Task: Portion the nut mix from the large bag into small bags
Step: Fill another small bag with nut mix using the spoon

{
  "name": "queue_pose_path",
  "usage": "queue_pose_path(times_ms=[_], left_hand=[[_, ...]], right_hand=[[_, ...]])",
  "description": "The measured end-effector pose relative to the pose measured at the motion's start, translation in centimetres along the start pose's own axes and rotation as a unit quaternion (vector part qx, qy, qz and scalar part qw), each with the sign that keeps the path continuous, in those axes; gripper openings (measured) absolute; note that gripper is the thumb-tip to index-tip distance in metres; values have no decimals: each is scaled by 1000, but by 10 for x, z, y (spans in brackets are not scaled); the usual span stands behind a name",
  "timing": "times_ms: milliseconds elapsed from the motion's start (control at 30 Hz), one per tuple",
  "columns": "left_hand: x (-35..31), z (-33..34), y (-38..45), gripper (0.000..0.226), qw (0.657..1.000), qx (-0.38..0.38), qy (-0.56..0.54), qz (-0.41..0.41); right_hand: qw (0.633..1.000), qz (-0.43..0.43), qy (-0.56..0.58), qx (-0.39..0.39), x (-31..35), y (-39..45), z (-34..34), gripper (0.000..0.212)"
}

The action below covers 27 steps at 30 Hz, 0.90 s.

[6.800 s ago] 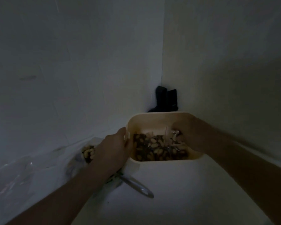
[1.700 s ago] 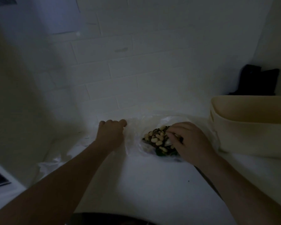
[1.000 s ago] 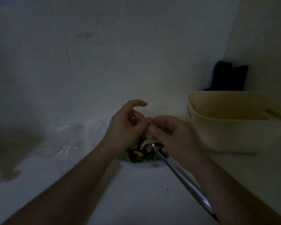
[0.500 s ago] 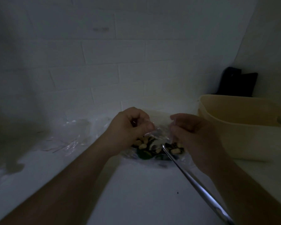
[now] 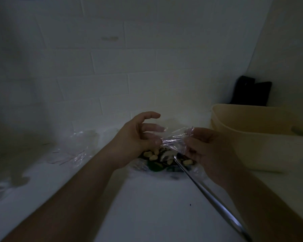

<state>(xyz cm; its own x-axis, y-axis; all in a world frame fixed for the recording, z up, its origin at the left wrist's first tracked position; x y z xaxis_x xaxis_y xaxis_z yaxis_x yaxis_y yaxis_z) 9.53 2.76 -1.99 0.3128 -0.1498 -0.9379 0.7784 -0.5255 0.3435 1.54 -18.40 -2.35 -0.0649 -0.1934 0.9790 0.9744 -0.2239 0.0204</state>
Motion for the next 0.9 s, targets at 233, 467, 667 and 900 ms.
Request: queue_pose_path(times_ms=[233, 467, 667, 900], left_hand=[[-1, 6, -4, 35, 928, -107, 323, 149], [1, 37, -10, 24, 957, 9, 256, 136], [10, 35, -10, 10, 978, -39, 187, 79], [-1, 32, -9, 10, 938, -97, 299, 148]], right_hand=[[999, -2, 16, -42, -1, 1, 5, 24], [999, -8, -51, -12, -5, -9, 19, 36], [998, -18, -45, -37, -6, -6, 20, 19], [948, -128, -266, -116, -3, -12, 20, 19]])
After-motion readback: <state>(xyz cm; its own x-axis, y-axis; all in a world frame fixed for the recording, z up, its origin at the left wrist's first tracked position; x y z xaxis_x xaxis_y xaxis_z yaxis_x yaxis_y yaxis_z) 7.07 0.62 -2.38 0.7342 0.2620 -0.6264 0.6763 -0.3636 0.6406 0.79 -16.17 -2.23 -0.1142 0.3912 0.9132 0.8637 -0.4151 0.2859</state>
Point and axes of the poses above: each hand's wrist, its own y-axis towards the middle knuckle, its own z-axis out of the palm, x = y × z, the point moved 1 cm from there along y, towards the middle knuckle, and after that the axes turned 5 degrees about z, right-handed, at the moved point
